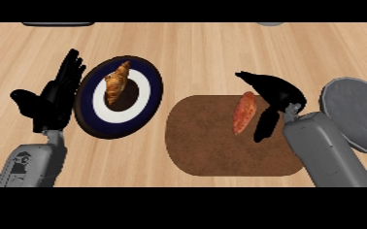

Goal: Pick the sweet potato from the cutting board and place it in the pan

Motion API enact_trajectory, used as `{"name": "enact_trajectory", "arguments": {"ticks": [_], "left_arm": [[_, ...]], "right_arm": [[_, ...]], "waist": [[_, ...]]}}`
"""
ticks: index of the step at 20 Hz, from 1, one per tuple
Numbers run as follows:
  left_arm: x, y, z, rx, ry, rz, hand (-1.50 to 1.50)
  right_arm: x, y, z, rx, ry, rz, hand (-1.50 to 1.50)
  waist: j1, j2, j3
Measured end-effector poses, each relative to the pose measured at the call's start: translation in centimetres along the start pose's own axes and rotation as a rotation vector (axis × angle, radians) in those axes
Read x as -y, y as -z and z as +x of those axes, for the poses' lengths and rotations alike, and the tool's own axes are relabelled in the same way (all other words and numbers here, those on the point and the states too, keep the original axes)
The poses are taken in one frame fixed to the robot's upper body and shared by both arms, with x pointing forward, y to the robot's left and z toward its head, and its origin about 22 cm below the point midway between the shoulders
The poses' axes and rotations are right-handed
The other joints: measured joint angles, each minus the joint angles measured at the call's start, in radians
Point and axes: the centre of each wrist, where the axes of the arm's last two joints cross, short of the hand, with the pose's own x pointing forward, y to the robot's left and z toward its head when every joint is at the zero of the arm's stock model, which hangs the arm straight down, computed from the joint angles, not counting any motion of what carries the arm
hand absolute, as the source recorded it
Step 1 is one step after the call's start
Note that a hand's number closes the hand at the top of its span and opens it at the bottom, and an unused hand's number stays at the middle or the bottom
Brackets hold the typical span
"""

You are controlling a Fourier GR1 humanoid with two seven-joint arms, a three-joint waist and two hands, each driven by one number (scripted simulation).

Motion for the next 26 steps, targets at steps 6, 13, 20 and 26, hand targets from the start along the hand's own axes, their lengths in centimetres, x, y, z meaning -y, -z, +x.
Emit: {"name": "enact_trajectory", "arguments": {"ticks": [6, 13, 20, 26], "left_arm": [[-0.5, -0.2, 0.1, -0.006, 0.0, 0.004, 0.0], [-0.1, -0.2, 0.1, -0.002, 0.003, 0.002, 0.0], [-0.5, -0.6, 0.1, -0.002, 0.003, 0.002, 0.0], [-0.5, -0.3, -0.1, 0.001, 0.008, 0.005, 0.0]], "right_arm": [[-0.7, 1.7, -0.3, -0.027, -0.037, 0.032, -1.5], [-2.6, 2.7, -0.5, -0.034, -0.038, 0.087, 1.5], [-3.0, 3.7, -1.0, 0.066, -0.092, 0.085, 1.5], [-3.3, 3.7, -0.4, 0.077, -0.098, 0.064, 1.5]], "waist": [[0.001, 0.0, 0.0], [0.0, 0.0, 0.0], [0.002, -0.003, -0.002], [-0.002, -0.003, -0.002]]}}
